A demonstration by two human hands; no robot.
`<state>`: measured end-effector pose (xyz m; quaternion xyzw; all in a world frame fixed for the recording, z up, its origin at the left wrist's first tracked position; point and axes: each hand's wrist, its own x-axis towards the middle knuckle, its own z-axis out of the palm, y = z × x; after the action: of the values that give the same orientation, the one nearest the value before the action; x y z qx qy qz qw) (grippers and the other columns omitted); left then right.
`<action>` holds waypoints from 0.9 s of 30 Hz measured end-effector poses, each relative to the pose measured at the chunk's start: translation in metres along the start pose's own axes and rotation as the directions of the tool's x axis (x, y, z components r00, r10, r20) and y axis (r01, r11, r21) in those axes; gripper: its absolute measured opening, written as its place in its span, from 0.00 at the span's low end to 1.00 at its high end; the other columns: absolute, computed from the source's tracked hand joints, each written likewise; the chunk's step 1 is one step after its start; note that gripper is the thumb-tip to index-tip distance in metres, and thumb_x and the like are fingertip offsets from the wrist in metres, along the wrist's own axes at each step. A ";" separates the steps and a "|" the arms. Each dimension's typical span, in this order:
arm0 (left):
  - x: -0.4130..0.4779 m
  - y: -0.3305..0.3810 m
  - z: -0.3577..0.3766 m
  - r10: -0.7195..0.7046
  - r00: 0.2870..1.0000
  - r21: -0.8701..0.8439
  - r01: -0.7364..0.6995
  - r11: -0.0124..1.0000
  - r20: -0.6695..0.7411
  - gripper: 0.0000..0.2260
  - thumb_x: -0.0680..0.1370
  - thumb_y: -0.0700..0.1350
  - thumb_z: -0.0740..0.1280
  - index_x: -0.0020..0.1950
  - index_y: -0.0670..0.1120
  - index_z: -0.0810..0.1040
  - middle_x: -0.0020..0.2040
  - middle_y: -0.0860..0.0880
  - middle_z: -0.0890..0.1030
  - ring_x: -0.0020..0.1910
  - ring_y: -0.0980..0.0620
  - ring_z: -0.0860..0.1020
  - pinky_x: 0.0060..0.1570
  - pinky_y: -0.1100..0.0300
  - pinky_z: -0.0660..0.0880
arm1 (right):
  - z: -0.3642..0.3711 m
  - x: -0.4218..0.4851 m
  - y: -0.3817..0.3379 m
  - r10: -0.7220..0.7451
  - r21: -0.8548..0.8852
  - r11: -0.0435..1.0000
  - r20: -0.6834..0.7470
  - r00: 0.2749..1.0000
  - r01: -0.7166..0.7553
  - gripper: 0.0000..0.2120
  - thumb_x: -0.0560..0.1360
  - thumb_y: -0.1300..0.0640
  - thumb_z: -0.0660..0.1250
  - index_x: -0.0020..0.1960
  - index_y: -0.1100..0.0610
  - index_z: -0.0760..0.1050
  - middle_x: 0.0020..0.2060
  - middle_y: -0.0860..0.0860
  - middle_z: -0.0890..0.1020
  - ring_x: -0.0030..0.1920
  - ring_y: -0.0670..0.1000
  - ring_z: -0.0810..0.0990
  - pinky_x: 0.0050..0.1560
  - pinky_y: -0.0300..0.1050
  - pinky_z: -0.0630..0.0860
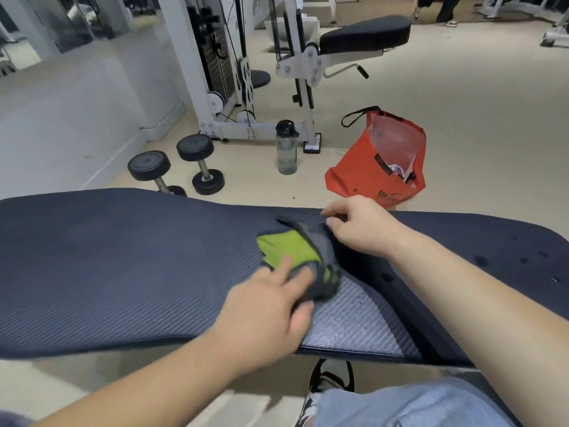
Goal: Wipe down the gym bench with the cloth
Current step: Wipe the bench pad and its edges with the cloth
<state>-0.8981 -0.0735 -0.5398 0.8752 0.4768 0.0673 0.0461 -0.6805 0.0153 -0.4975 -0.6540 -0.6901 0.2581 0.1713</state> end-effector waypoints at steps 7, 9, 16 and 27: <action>-0.001 -0.088 -0.015 -0.562 0.823 -0.012 0.563 0.826 -0.077 0.22 0.81 0.60 0.55 0.74 0.60 0.70 0.71 0.54 0.75 0.62 0.44 0.76 0.53 0.49 0.78 | 0.016 0.000 -0.028 -0.039 -0.122 0.991 0.098 0.994 0.050 0.15 0.81 0.55 0.63 0.64 0.53 0.81 0.62 0.51 0.84 0.63 0.54 0.80 0.66 0.49 0.75; -0.006 -0.070 -0.013 -0.628 0.774 0.037 0.632 0.774 -0.081 0.22 0.81 0.59 0.54 0.75 0.56 0.68 0.69 0.50 0.74 0.61 0.42 0.74 0.51 0.48 0.77 | 0.018 0.000 -0.037 -0.065 -0.144 0.987 0.088 0.994 0.077 0.14 0.81 0.55 0.63 0.64 0.54 0.81 0.62 0.51 0.84 0.62 0.54 0.80 0.65 0.49 0.76; -0.058 -0.081 -0.032 -0.026 0.997 0.030 0.024 0.999 0.075 0.25 0.79 0.63 0.51 0.77 0.66 0.62 0.77 0.59 0.69 0.64 0.48 0.75 0.54 0.48 0.80 | 0.038 -0.001 -0.080 -0.163 -0.191 0.963 0.149 0.975 0.190 0.14 0.81 0.55 0.63 0.62 0.54 0.82 0.59 0.52 0.85 0.60 0.55 0.81 0.63 0.52 0.77; -0.070 -0.073 -0.034 -0.212 0.970 0.013 0.212 0.977 0.117 0.24 0.80 0.61 0.54 0.77 0.62 0.58 0.81 0.52 0.62 0.69 0.43 0.69 0.60 0.48 0.77 | 0.062 0.005 -0.101 -0.240 -0.230 0.929 0.217 0.946 0.289 0.15 0.81 0.55 0.63 0.64 0.54 0.81 0.61 0.51 0.84 0.62 0.54 0.80 0.65 0.49 0.75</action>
<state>-1.0013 -0.0926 -0.5221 0.8217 0.5640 0.0100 0.0810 -0.7985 0.0107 -0.4891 -0.5445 -0.8129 0.2000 0.0527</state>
